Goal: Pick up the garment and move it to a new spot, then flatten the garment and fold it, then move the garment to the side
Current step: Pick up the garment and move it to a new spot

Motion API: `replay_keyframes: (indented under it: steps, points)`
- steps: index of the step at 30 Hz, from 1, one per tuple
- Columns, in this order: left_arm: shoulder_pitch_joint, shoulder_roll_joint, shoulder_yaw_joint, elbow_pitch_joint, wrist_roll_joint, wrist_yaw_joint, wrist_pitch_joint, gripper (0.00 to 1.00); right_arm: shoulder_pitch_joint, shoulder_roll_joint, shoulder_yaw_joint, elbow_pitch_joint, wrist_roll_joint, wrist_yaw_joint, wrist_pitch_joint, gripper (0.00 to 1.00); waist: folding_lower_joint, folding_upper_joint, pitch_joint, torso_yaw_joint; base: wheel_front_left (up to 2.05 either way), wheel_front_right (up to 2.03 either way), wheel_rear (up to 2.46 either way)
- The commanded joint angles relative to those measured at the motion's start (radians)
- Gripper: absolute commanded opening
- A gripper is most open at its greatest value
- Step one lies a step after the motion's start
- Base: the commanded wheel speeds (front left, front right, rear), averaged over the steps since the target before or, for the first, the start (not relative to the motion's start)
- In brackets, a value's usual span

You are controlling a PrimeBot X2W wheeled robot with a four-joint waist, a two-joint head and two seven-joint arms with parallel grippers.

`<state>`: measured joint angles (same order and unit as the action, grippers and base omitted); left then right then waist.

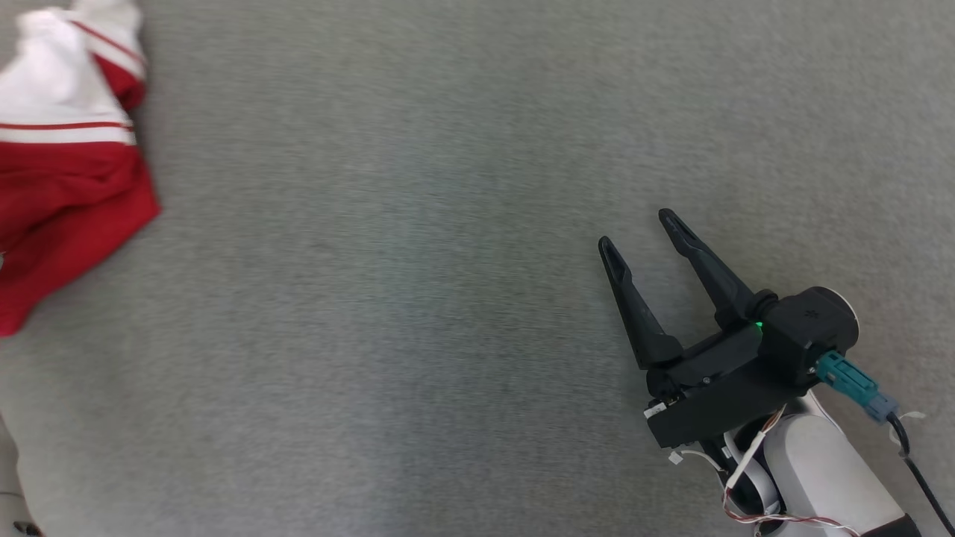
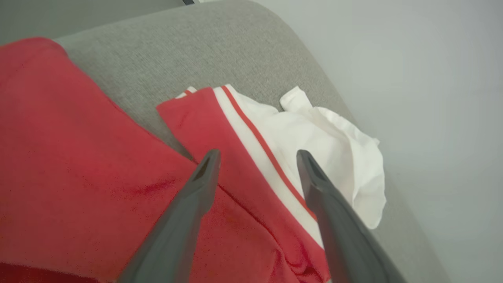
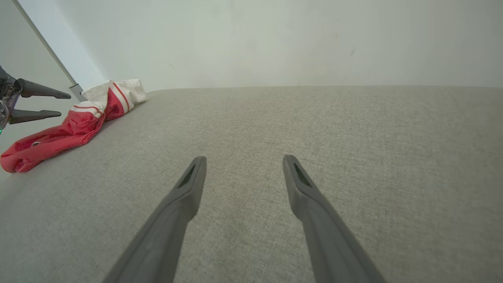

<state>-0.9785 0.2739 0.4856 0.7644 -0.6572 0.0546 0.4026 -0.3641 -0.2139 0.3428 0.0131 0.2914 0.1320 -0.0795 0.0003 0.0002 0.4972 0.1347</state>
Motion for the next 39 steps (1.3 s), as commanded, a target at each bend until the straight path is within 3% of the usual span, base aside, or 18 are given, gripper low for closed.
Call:
replay_keyframes:
  steps: [1, 8, 9, 10, 11, 15, 20, 25, 30, 35, 39]
  points:
    - [0.013, 0.013, -0.007, -0.007, 0.015, 0.011, 0.025, 1.0, -0.012, 0.004, 0.003, 0.004, 0.004, -0.003, -0.007, 1.0, -0.0003, -0.0002, 0.111, -0.122, 0.0, 0.0, 0.0]
    - [0.103, 0.023, -0.051, 0.027, 0.052, 0.085, 0.175, 1.0, -0.015, 0.007, 0.012, 0.029, 0.015, -0.003, -0.019, 1.0, -0.0003, -0.0002, 0.073, -0.145, 0.0, 0.0, 0.0]
    - [0.12, 0.023, -0.064, 0.038, 0.06, 0.089, 0.205, 0.51, -0.012, 0.007, 0.013, 0.033, 0.017, -0.003, -0.02, 1.0, -0.0003, -0.0002, 0.065, -0.146, 0.0, 0.0, 0.0]
    - [0.134, 0.025, -0.072, 0.044, 0.065, 0.086, 0.225, 0.36, -0.008, 0.008, 0.014, 0.038, 0.018, -0.003, -0.021, 1.0, -0.0003, -0.0002, 0.055, -0.147, 0.0, 0.0, 0.0]
    - [0.148, 0.028, -0.08, 0.043, 0.069, 0.08, 0.236, 0.0, -0.004, 0.008, 0.014, 0.043, 0.02, -0.003, -0.024, 1.0, -0.0003, -0.0002, 0.044, -0.147, 0.0, 0.0, 0.0]
    - [0.166, 0.05, -0.086, 0.015, 0.075, 0.05, 0.215, 0.0, 0.01, 0.015, 0.014, 0.061, 0.026, -0.003, -0.032, 1.0, -0.0003, -0.0002, 0.001, -0.145, 0.0, 0.0, 0.0]
    - [0.168, 0.129, -0.164, -0.066, 0.136, -0.073, 0.165, 0.0, 0.043, 0.041, 0.013, 0.105, 0.038, -0.003, -0.054, 1.0, -0.0003, -0.0002, -0.117, -0.142, 0.0, 0.0, 0.0]
    - [0.124, 0.122, -0.243, -0.177, 0.155, -0.15, 0.129, 0.0, 0.099, 0.07, 0.026, 0.165, 0.055, -0.003, -0.066, 1.0, -0.0003, -0.0002, -0.269, -0.154, 0.0, 0.0, 0.0]
    - [0.135, 0.023, -0.353, -0.326, 0.13, -0.171, 0.167, 0.0, 0.166, 0.097, 0.029, 0.212, 0.066, -0.003, -0.068, 1.0, -0.0003, -0.0002, -0.407, -0.189, 0.0, 0.0, 0.0]
    - [0.204, -0.117, -0.424, -0.465, 0.055, -0.178, 0.189, 0.0, 0.21, 0.121, 0.028, 0.23, 0.066, -0.003, -0.059, 1.0, -0.0003, -0.0002, -0.494, -0.246, 0.0, 0.0, 0.0]
    - [0.284, -0.184, -0.473, -0.562, 0.048, -0.175, 0.122, 0.0, 0.219, 0.136, 0.034, 0.227, 0.069, -0.003, -0.062, 1.0, -0.0003, -0.0002, -0.512, -0.321, 0.0, 0.0, 0.0]
